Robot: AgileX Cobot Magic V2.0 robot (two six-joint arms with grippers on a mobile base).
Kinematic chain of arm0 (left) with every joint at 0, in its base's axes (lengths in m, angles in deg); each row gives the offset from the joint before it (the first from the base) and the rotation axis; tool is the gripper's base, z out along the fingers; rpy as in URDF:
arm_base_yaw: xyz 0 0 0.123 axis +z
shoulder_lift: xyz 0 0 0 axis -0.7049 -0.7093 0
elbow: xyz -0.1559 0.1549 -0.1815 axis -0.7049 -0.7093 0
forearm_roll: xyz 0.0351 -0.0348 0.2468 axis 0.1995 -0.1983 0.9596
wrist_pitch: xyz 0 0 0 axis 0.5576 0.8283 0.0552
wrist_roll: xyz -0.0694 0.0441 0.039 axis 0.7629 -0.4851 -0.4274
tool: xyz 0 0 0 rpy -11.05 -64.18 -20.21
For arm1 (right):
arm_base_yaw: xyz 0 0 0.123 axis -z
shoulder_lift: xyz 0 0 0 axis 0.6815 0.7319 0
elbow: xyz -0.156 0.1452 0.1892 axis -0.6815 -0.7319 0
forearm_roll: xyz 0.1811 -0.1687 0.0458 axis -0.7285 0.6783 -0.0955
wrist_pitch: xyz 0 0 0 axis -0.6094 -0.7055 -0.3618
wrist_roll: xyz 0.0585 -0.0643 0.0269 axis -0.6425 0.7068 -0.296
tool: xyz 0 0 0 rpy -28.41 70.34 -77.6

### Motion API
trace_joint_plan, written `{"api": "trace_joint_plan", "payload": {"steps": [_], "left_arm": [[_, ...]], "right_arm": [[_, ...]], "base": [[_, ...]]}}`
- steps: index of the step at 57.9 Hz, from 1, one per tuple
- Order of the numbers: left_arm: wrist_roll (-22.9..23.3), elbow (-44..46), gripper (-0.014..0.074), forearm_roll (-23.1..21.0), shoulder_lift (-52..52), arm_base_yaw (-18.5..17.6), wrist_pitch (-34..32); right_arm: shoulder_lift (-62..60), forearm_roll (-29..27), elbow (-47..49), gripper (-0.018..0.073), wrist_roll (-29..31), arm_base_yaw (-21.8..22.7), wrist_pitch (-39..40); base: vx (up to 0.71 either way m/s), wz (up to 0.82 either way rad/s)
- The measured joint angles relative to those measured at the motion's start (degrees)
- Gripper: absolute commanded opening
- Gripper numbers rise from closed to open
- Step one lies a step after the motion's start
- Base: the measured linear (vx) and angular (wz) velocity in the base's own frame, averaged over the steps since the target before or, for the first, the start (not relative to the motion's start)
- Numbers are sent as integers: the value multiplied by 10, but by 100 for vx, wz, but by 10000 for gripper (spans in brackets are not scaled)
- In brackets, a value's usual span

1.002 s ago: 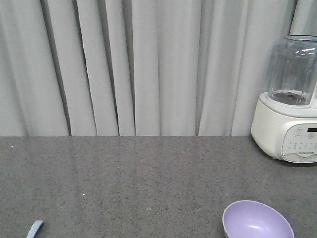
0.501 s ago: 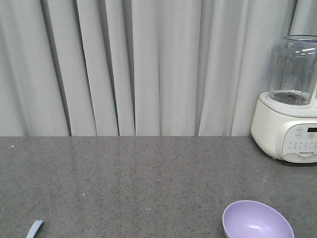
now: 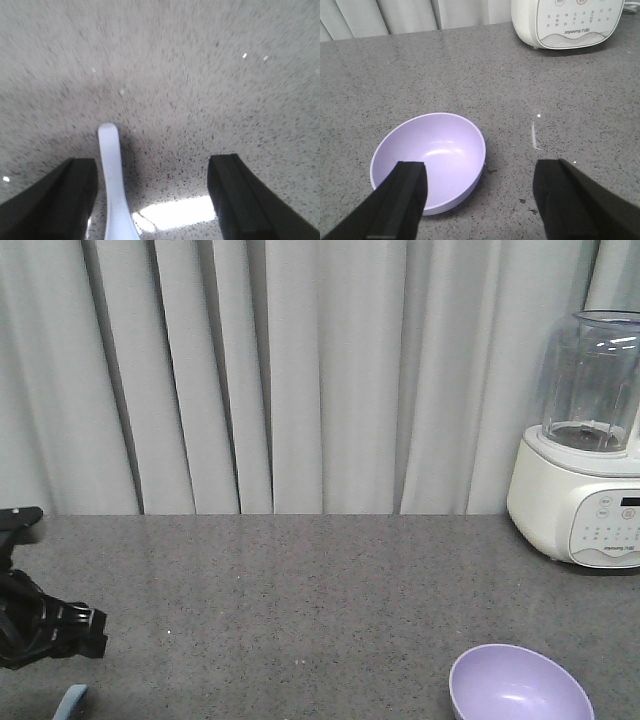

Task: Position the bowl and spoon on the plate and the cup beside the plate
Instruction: 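Grasp the white spoon handle with the left gripper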

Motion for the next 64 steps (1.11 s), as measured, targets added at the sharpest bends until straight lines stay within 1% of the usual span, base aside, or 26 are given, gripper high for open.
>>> {"api": "trace_joint_plan", "payload": {"steps": [4,10,14,27,54,58,61,64], "left_arm": [[31,6,547,27,-28,-7,10],[86,9,544,86,-64,-15,26],[99,9,544,101,-80,-15,33],[101,9,544,109,-113,-15,40],[93,15,542,116,-141,-15,50],[92,16,524,117,-143,-15,50],[91,16,494,119,-143,-15,51],[91,16,444,121,-144,-15,53]], "right_arm": [[0,0,0,522,0,0,0],[0,0,0,522,0,0,0],[0,0,0,522,0,0,-1],[0,2,0,522,0,0,0],[0,3,0,522,0,0,-2],[0,3,0,522,0,0,2],[0,4,0,522,0,0,9],[0,4,0,522,0,0,20]], "base": [[0,0],[0,0],[0,0],[0,0],[0,0],[0,0],[0,0],[0,0]]}}
